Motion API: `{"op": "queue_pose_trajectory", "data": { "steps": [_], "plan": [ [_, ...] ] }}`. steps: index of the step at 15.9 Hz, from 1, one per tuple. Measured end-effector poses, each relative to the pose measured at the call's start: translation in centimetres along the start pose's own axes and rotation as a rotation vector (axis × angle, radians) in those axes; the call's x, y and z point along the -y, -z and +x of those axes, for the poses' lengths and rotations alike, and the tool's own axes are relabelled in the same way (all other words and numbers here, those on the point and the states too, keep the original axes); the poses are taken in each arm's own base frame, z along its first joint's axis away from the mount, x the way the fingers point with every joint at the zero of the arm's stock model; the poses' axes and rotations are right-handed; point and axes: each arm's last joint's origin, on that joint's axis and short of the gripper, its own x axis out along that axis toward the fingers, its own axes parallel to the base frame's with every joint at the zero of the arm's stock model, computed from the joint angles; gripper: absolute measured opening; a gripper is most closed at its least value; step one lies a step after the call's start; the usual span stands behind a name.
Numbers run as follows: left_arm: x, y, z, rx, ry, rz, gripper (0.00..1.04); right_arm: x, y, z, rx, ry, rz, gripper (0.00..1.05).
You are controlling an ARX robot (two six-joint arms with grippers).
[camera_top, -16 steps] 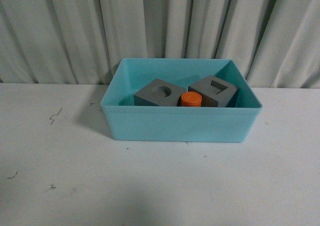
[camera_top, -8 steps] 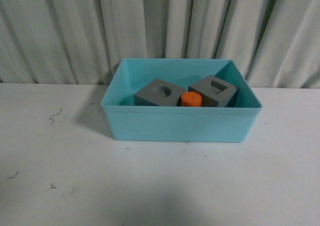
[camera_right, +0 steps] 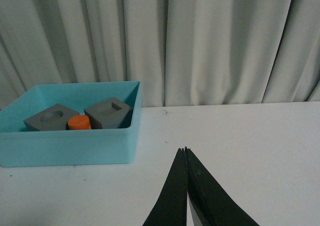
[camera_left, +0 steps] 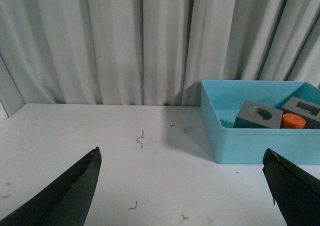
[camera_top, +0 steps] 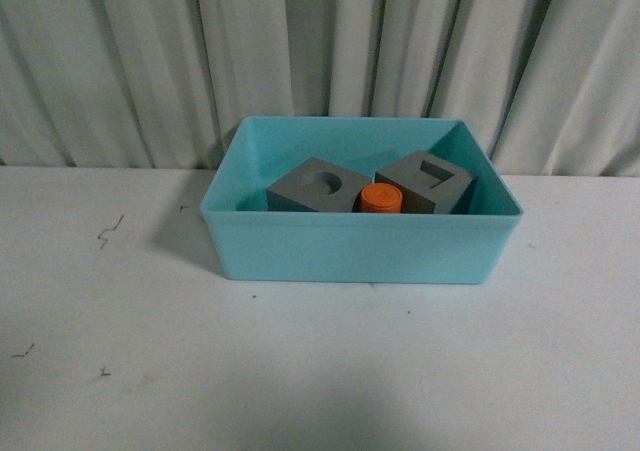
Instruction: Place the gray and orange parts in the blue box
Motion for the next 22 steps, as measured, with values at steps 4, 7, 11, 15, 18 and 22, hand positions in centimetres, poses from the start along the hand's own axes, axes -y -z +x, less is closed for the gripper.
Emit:
{"op": "queue_pose_trajectory", "data": {
  "steps": [4, 7, 11, 15, 18, 22],
  "plan": [
    [0.00, 0.00, 0.00, 0.000, 0.000, 0.000, 0.98, 0.00, 0.00, 0.00, 0.000, 0.000, 0.000, 0.02],
    [0.00, 0.00, 0.00, 0.000, 0.000, 0.000, 0.98, 0.00, 0.00, 0.00, 0.000, 0.000, 0.000, 0.13],
    [0.00, 0.00, 0.00, 0.000, 0.000, 0.000, 0.98, 0.00, 0.00, 0.00, 0.000, 0.000, 0.000, 0.57],
    [0.00, 0.00, 0.00, 0.000, 0.000, 0.000, 0.98, 0.00, 0.00, 0.00, 0.000, 0.000, 0.000, 0.99],
    [0.00, 0.00, 0.00, 0.000, 0.000, 0.000, 0.98, 0.00, 0.00, 0.00, 0.000, 0.000, 0.000, 0.98],
    [0.00, 0.00, 0.00, 0.000, 0.000, 0.000, 0.98, 0.00, 0.00, 0.00, 0.000, 0.000, 0.000, 0.98]
  ]
}}
